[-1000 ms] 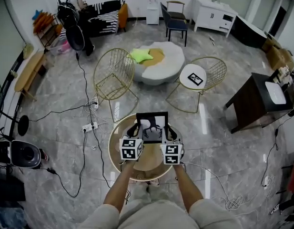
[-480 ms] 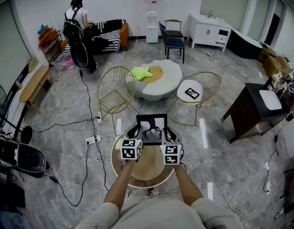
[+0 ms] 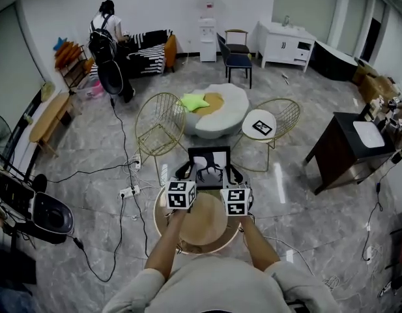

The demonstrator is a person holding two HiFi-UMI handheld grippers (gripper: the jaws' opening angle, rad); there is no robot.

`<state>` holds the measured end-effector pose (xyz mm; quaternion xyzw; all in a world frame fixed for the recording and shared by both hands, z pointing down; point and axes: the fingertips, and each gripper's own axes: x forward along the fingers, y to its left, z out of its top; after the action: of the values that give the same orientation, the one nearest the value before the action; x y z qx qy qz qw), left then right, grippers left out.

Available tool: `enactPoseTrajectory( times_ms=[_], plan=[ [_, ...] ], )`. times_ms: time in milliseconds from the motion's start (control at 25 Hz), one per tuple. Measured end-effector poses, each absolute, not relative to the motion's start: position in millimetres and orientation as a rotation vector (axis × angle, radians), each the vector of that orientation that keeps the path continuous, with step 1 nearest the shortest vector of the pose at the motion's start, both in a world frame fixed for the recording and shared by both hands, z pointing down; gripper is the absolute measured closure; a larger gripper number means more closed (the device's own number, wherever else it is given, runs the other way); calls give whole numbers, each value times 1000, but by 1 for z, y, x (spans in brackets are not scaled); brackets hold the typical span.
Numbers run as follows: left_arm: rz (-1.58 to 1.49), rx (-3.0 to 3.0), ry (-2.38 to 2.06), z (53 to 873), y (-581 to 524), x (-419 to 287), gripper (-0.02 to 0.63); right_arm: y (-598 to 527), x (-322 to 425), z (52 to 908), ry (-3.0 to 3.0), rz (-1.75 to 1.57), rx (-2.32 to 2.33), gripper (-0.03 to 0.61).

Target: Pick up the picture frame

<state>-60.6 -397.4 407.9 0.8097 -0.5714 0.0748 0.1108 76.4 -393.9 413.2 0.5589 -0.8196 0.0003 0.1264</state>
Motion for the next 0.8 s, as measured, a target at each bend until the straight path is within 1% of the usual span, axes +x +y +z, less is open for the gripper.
enactPoseTrajectory(
  times_ms=[800],
  plan=[
    [221, 2402, -1657, 408, -406, -52, 543, -401, 86, 414, -2380, -19, 1655, 503]
  ],
)
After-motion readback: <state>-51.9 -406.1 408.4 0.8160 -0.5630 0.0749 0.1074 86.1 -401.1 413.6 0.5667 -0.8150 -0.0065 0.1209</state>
